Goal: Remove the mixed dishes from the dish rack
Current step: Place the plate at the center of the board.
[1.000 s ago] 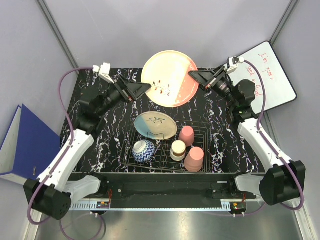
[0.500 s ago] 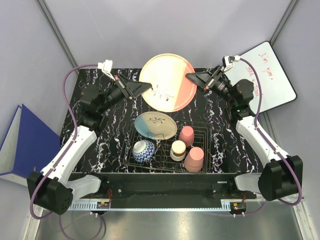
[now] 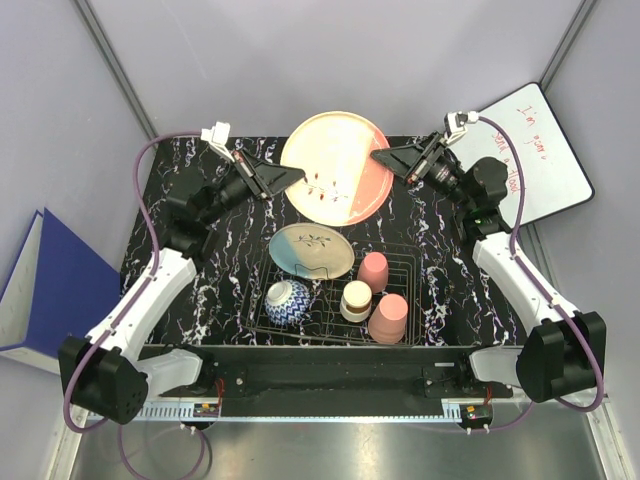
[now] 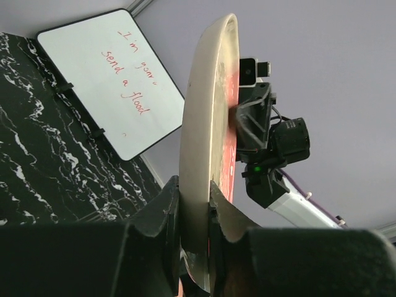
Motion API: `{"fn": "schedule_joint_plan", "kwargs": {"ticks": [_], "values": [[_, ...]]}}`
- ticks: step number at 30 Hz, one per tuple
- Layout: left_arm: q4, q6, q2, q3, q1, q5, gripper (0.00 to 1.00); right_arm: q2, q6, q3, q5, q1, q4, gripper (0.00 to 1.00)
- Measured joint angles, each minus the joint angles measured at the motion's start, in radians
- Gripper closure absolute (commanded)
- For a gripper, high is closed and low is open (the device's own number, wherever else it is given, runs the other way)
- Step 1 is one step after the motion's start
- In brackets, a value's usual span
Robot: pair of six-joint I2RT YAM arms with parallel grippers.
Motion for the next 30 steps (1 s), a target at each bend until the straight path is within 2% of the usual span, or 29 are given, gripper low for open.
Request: {"fn": "schedule_joint_plan", "kwargs": {"ticks": [1, 2, 3, 4, 5, 12, 17, 21, 25, 30], "values": [[-0.002, 0.014, -0.002, -0.003, 0.000, -0.004, 1.00, 0.000, 0.008, 0.000, -0.006, 0.000, -0.011, 0.32], [-0.010, 0.026, -0.004, -0.006, 0.004, -0.007, 1.00, 0.000, 0.013, 0.000, -0.009, 0.002, -0.021, 0.19], [-0.017, 0.033, -0.004, -0.013, 0.006, -0.006, 1.00, 0.000, 0.015, 0.001, -0.010, 0.003, -0.031, 0.12], [-0.021, 0.035, -0.004, -0.019, 0.010, -0.006, 1.00, 0.000, 0.019, 0.002, -0.014, 0.003, -0.040, 0.02], [-0.021, 0.031, -0.004, -0.029, 0.019, -0.004, 1.00, 0.000, 0.019, 0.002, -0.014, 0.005, -0.045, 0.00], [-0.014, -0.036, -0.004, -0.055, 0.141, 0.005, 1.00, -0.039, -0.025, 0.005, 0.015, 0.004, -0.153, 0.00], [-0.031, -0.076, -0.005, -0.054, 0.330, -0.024, 1.00, -0.136, -0.088, 0.006, 0.085, -0.012, -0.264, 0.00], [-0.101, -0.079, 0.005, -0.051, 0.480, -0.112, 1.00, -0.262, -0.157, -0.011, 0.158, -0.021, -0.354, 0.00], [-0.117, -0.080, 0.096, -0.051, 0.590, -0.212, 1.00, -0.399, -0.210, -0.070, 0.204, -0.023, -0.412, 0.00], [-0.095, -0.082, 0.270, -0.070, 0.633, -0.286, 1.00, -0.509, -0.285, -0.143, 0.226, -0.023, -0.516, 0.00]]}}
